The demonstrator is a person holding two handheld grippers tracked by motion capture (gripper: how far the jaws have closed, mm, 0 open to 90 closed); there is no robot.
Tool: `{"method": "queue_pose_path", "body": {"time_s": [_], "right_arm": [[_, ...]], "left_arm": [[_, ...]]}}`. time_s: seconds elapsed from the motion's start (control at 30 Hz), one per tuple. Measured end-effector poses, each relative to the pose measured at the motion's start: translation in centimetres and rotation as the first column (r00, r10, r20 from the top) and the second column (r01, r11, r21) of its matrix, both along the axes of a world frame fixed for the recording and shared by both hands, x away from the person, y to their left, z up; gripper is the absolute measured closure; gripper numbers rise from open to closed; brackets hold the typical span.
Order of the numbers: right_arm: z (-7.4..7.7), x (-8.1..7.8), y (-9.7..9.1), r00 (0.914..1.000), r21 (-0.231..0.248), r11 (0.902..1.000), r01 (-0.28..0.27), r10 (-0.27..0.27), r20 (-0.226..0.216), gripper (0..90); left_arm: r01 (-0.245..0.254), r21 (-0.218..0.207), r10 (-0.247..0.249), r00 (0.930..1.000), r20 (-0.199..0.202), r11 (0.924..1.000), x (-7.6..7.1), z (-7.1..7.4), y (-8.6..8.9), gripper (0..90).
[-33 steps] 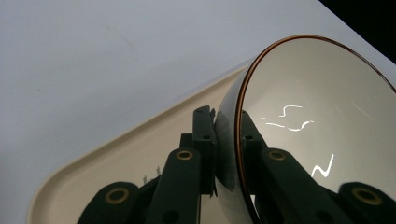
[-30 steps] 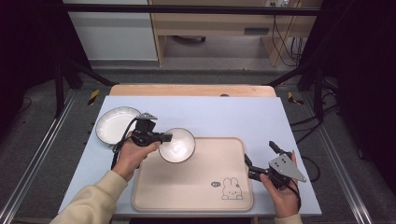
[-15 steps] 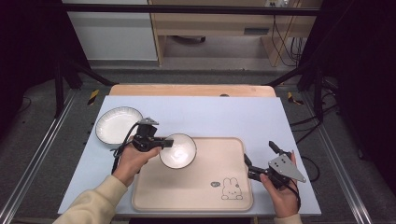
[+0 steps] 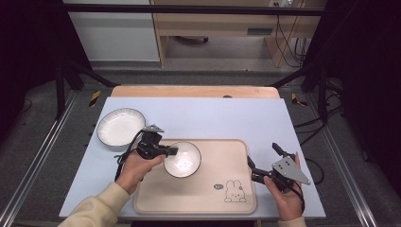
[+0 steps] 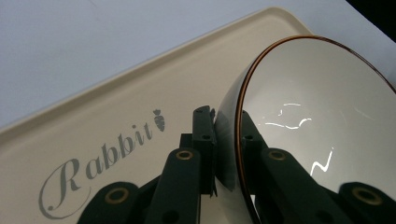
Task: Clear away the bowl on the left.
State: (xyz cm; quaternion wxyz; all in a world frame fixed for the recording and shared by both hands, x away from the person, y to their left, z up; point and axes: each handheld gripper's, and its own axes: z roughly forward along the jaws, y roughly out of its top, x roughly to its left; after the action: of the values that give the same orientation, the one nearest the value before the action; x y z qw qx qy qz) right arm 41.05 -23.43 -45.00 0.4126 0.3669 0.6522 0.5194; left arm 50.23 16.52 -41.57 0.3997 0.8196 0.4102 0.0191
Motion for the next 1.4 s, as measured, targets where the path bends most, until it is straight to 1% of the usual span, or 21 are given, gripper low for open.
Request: {"method": "queue_pose_path", "body": {"time_s": [0.03,0.07,0.13,0.23,0.5,0.8,1.03,1.07,1.17,1.3,1.4], "right_arm": [[0.0,0.0,0.0,1.0,0.0,1.0,-0.001,0.001,-0.001,4.8],[0.0,0.0,0.0,1.0,0.0,1.0,-0.001,0.001,0.0,4.8],[0.0,0.0,0.0,1.0,0.0,1.0,-0.001,0.001,0.001,4.8],[0.0,0.0,0.0,1.0,0.0,1.0,-0.001,0.001,0.002,4.8],[0.0,0.0,0.0,1.0,-0.001,1.0,-0.002,0.002,0.001,4.8],[0.0,0.0,0.0,1.0,-0.002,1.0,-0.002,0.002,0.0,4.9],[0.0,0.0,0.1,1.0,-0.003,1.0,-0.003,0.003,0.001,4.9],[0.0,0.0,0.1,1.0,-0.002,1.0,-0.003,0.003,0.001,4.9],[0.0,0.0,0.1,1.0,-0.003,1.0,-0.003,0.003,0.0,4.9],[0.0,0.0,0.1,1.0,-0.003,1.0,-0.003,0.003,0.0,4.9],[0.0,0.0,0.1,1.0,-0.003,1.0,-0.004,0.004,-0.001,4.9]], "left_arm": [[0.007,0.007,-0.007,1.0,-0.001,0.9999,0.0,-0.1,0.0,82.3],[0.003,0.005,-0.003,1.0,-0.001,1.0,-0.1,-0.1,-0.1,82.2],[0.011,0.013,-0.011,0.9999,-0.004,0.9999,-0.1,-0.1,-0.2,82.3],[0.017,0.013,-0.017,0.9998,-0.006,0.9998,-0.1,-0.2,-0.3,82.2],[0.013,0.014,-0.012,0.9997,-0.019,0.9998,-0.2,-0.8,-0.5,82.2],[0.025,0.028,-0.024,0.9993,-0.03,0.9993,-0.2,-1.1,-0.6,82.1],[0.021,0.033,-0.02,0.999,-0.039,0.9992,-0.2,-1.7,-0.8,82.1],[0.027,0.039,-0.026,0.9988,-0.041,0.9989,-0.2,-1.8,-0.8,82.2],[0.026,0.035,-0.024,0.9986,-0.047,0.9991,-0.2,-2.0,-0.9,82.1],[0.037,0.044,-0.034,0.9977,-0.058,0.9984,-0.2,-2.1,-1.0,82.1],[0.037,0.047,-0.034,0.9977,-0.058,0.9982,-0.2,-2.2,-1.0,82.1]]}}
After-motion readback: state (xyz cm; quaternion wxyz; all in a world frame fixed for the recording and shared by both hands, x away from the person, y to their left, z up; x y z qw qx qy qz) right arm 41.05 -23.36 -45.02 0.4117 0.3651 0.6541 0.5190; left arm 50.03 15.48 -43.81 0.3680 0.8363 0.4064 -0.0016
